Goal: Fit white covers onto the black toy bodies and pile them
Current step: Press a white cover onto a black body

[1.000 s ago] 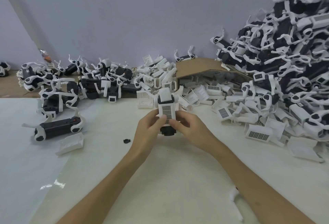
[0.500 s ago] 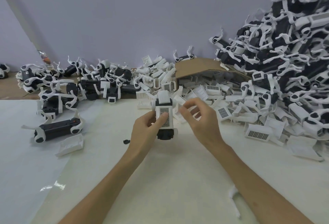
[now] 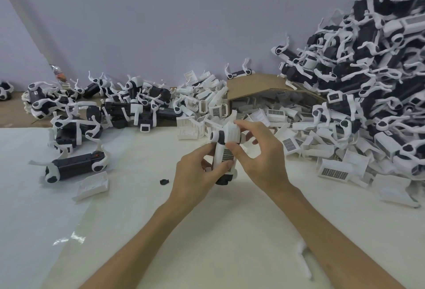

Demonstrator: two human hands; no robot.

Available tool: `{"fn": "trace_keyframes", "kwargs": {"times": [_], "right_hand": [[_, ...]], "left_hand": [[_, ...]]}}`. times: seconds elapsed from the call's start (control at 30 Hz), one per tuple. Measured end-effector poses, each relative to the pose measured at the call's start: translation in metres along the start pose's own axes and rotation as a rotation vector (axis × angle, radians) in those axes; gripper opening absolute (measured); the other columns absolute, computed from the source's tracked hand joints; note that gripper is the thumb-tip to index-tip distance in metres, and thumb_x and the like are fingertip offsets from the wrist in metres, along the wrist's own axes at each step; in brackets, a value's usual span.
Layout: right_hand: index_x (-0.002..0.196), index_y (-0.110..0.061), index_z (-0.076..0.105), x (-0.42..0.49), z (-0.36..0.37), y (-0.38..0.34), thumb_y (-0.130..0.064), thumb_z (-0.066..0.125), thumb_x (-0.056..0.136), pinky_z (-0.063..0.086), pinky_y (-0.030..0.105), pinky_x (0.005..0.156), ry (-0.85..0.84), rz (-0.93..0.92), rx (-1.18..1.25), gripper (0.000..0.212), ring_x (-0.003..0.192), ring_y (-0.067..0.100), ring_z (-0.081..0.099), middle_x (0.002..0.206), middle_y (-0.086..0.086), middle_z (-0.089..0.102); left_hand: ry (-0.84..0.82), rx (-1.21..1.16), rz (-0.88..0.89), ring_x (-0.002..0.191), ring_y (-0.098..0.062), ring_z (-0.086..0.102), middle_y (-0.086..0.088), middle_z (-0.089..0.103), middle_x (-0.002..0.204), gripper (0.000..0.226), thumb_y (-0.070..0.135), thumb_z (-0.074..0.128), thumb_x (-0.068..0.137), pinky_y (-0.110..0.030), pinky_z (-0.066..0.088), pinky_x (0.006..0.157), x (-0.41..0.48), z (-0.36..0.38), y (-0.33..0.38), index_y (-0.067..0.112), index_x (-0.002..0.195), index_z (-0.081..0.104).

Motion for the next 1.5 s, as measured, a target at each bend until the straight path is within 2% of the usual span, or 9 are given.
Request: {"fn": "trace_keyframes", "kwargs": {"times": [0.17, 0.37, 0.5, 0.57, 0.73, 0.87, 1.0, 1.13, 1.5], "right_hand": [[0.114, -0.010, 0.064, -0.001, -0.003, 0.000, -0.041, 0.070, 0.088, 0.038, 0.005, 0.079, 0.028, 0.006, -0.014, 0.041, 0.086, -0.002, 0.053, 0.100, -0.010, 0.062], [0.116, -0.018, 0.062, -0.001, 0.002, 0.006, -0.045, 0.068, 0.087, 0.039, 0.006, 0.078, 0.007, 0.063, 0.036, 0.040, 0.090, -0.004, 0.056, 0.103, -0.016, 0.062], [0.131, -0.029, 0.049, -0.005, 0.017, 0.020, -0.045, 0.069, 0.086, 0.042, 0.010, 0.080, -0.098, 0.224, 0.148, 0.052, 0.101, 0.006, 0.059, 0.120, -0.016, 0.059], [0.126, -0.033, 0.047, -0.008, 0.023, 0.027, -0.047, 0.069, 0.084, 0.043, 0.011, 0.078, -0.151, 0.273, 0.150, 0.049, 0.100, 0.007, 0.058, 0.121, -0.016, 0.056], [0.094, -0.042, 0.061, -0.018, 0.047, 0.037, -0.062, 0.050, 0.086, 0.040, 0.013, 0.069, -0.421, 0.370, 0.157, 0.025, 0.085, 0.003, 0.060, 0.095, -0.022, 0.065], [0.098, -0.047, 0.063, -0.031, 0.065, 0.036, -0.060, 0.052, 0.089, 0.040, 0.009, 0.067, -0.596, 0.382, 0.203, 0.020, 0.084, 0.002, 0.061, 0.090, -0.023, 0.065], [0.101, -0.047, 0.062, -0.031, 0.064, 0.033, -0.060, 0.052, 0.087, 0.039, 0.006, 0.074, -0.597, 0.349, 0.195, 0.021, 0.088, 0.000, 0.059, 0.087, -0.025, 0.064], [0.102, -0.044, 0.064, -0.029, 0.061, 0.030, -0.060, 0.055, 0.087, 0.040, 0.008, 0.076, -0.580, 0.323, 0.198, 0.023, 0.087, 0.004, 0.060, 0.088, -0.020, 0.066], [0.106, -0.033, 0.073, -0.026, 0.055, 0.028, -0.042, 0.067, 0.086, 0.041, 0.009, 0.076, -0.527, 0.296, 0.208, 0.022, 0.086, 0.006, 0.062, 0.089, -0.023, 0.070]], "left_hand": [[0.006, 0.026, 0.017, 0.069, -0.017, 0.065, 0.028, 0.070, 0.090, 0.022, 0.048, 0.069, 0.075, -0.041, 0.057, 0.075, 0.000, 0.000, 0.002, 0.041, 0.096, 0.067], [0.020, -0.010, 0.011, 0.070, -0.024, 0.066, 0.018, 0.074, 0.092, 0.036, 0.048, 0.071, 0.075, -0.045, 0.056, 0.075, -0.001, -0.002, 0.004, 0.028, 0.104, 0.074], [0.027, -0.081, -0.051, 0.072, -0.022, 0.070, 0.016, 0.074, 0.095, 0.031, 0.046, 0.071, 0.077, -0.048, 0.058, 0.076, 0.000, -0.003, -0.003, 0.031, 0.104, 0.073], [0.029, -0.108, -0.102, 0.078, -0.016, 0.073, 0.017, 0.074, 0.099, 0.026, 0.044, 0.074, 0.082, -0.046, 0.059, 0.080, 0.002, -0.004, -0.012, 0.035, 0.107, 0.072], [0.053, -0.179, -0.144, 0.101, -0.005, 0.069, 0.015, 0.075, 0.106, 0.020, 0.032, 0.069, 0.095, -0.042, 0.057, 0.091, 0.005, -0.006, -0.022, 0.031, 0.114, 0.072], [0.078, -0.282, -0.165, 0.102, -0.002, 0.068, 0.015, 0.076, 0.102, 0.012, 0.025, 0.062, 0.100, -0.037, 0.056, 0.092, 0.004, -0.007, -0.022, 0.031, 0.105, 0.071], [0.072, -0.364, -0.177, 0.101, -0.006, 0.070, 0.013, 0.077, 0.100, 0.012, 0.026, 0.061, 0.100, -0.031, 0.056, 0.089, 0.006, -0.008, -0.022, 0.032, 0.102, 0.072], [0.052, -0.394, -0.158, 0.098, 0.000, 0.069, 0.017, 0.076, 0.099, 0.013, 0.022, 0.066, 0.096, -0.015, 0.053, 0.075, 0.006, -0.007, -0.020, 0.033, 0.103, 0.071], [0.003, -0.419, -0.181, 0.080, -0.009, 0.074, 0.012, 0.077, 0.096, 0.028, 0.010, 0.080, 0.084, -0.016, 0.055, 0.065, 0.006, -0.002, -0.022, 0.027, 0.104, 0.069]]}}
Point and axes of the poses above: each hand's wrist, its own x-axis towards the middle knuckle, its own z-axis out of the palm, y = z × x, the point moved 9 cm from there along x, towards the middle knuckle
